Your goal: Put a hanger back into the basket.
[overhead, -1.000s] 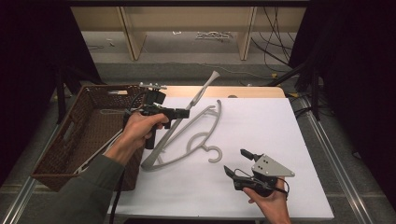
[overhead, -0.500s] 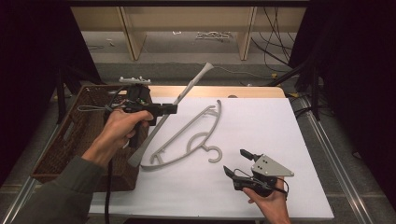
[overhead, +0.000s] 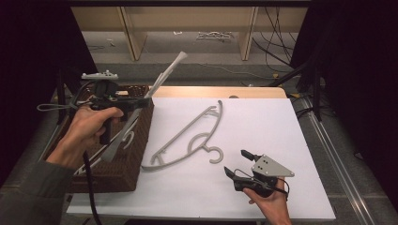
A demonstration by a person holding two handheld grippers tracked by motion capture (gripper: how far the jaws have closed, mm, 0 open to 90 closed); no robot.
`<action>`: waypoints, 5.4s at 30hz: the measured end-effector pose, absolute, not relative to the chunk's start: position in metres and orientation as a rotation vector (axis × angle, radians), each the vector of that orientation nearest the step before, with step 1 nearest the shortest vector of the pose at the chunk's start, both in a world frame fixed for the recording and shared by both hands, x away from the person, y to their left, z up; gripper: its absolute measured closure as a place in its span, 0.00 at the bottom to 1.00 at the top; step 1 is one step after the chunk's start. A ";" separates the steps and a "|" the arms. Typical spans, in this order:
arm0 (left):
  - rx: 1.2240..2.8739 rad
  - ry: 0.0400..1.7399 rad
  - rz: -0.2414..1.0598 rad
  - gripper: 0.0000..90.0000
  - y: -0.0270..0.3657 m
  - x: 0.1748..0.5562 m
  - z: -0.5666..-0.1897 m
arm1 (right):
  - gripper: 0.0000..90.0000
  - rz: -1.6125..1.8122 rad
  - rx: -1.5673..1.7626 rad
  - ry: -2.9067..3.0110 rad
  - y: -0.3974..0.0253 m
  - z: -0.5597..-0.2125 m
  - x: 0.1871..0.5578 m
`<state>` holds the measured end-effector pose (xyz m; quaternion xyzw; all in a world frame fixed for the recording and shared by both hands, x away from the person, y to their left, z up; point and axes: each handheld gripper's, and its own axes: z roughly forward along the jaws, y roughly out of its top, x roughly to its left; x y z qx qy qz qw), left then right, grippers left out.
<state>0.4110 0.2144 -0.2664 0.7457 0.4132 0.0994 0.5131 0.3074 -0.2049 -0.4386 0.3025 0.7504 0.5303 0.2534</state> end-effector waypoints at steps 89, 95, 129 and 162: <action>2.210 0.980 0.472 0.91 0.344 0.396 -0.369 | 0.23 1.417 0.809 2.070 -0.199 -0.442 0.311; 2.244 1.002 0.452 0.91 0.334 0.399 -0.377 | 0.23 1.420 0.805 2.070 -0.199 -0.442 0.310; 2.144 1.116 0.456 0.48 0.313 0.388 -0.355 | 0.23 1.424 0.801 2.071 -0.198 -0.441 0.311; 1.839 0.910 0.495 0.23 0.197 0.339 -0.318 | 0.23 1.428 0.799 2.060 -0.199 -0.439 0.310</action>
